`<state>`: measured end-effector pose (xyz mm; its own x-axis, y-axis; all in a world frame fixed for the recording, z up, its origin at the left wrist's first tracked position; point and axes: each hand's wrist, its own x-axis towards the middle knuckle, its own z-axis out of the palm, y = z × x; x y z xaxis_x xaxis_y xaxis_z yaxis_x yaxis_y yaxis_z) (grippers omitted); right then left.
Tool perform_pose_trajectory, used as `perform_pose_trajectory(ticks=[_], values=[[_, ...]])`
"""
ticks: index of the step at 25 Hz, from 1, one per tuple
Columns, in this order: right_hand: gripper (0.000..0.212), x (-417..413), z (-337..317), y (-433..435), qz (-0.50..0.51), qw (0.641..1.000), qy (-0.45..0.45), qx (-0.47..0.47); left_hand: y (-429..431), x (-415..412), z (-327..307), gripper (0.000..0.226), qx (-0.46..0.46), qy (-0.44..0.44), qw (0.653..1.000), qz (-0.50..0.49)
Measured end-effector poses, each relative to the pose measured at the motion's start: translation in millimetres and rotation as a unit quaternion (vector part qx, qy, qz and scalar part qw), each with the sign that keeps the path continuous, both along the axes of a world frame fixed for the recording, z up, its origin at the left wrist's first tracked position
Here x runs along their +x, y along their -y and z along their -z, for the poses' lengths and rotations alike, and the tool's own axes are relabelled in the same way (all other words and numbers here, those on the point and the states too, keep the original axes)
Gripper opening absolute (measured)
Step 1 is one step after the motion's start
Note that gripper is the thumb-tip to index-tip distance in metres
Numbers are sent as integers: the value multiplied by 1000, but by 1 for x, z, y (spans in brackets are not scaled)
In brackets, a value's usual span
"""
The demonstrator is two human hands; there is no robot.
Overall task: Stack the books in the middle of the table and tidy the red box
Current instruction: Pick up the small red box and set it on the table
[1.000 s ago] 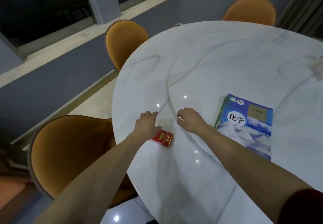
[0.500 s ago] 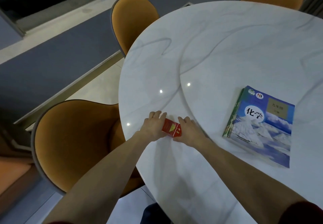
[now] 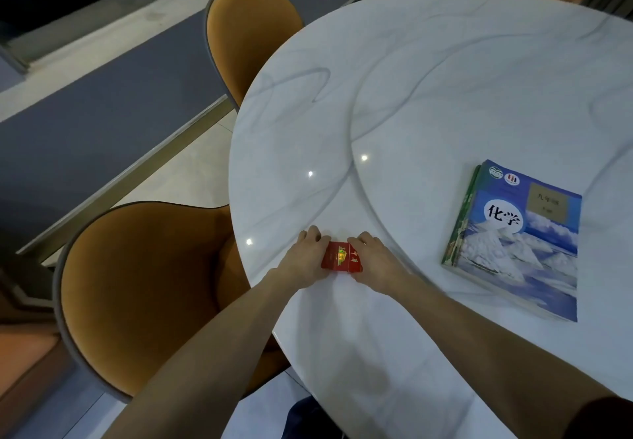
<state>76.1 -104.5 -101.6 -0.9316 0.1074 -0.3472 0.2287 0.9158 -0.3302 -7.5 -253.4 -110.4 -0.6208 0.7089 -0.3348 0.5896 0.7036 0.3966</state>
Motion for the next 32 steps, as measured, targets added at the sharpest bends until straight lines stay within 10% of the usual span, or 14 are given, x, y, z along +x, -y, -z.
perform_pose_trajectory(ticks=[15, 24, 29, 32], values=[[58, 43, -122, -96, -89, 996, -18, 12, -73, 11, -92, 33, 121, 229, 966, 26], [61, 139, -168, -159, 112, 990, -83, 7, -168, 69, -127, 31, 212, 370, 903, 45], [63, 209, -167, -175, 305, 939, -133, -88, -221, 124, -130, 25, 225, 380, 894, 74], [52, 257, -157, -175, 444, 826, -204, -280, -245, 162, -124, 19, 224, 415, 878, 81]])
